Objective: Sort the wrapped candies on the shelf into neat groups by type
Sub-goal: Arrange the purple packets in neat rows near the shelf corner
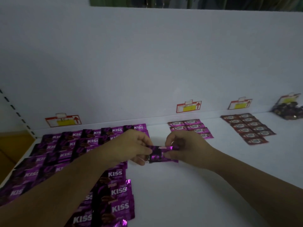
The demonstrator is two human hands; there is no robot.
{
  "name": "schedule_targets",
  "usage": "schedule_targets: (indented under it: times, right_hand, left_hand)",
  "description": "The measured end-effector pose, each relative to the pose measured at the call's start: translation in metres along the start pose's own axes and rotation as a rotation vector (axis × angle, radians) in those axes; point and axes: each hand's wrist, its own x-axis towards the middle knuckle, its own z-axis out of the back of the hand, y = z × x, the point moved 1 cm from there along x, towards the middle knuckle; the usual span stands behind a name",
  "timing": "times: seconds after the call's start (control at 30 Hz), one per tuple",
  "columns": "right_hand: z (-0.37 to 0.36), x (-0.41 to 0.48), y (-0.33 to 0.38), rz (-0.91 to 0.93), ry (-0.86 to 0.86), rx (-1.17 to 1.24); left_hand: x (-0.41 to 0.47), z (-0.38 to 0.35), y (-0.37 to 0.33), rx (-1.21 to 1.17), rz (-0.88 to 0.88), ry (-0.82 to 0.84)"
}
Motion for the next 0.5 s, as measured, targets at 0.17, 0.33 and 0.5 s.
schedule_targets:
  times: [0.17, 0.33, 0.5]
  right_hand:
    - [-0.005, 0.009, 0.009, -0.087, 0.087, 0.36]
    - [-0.01, 0.017, 0.014, -0.171, 0.03, 0.537]
    - [-0.016, 0.02, 0.012, 0.034, -0.176, 0.269]
  left_hand:
    - [-0.009, 0.011, 0.004, -0.14, -0.048, -0.068]
    - [-0.014, 0.015, 0.009, -0.237, -0.077, -0.166]
    - [-0.018, 0.019, 0.01, -0.489, 0.079, -0.104]
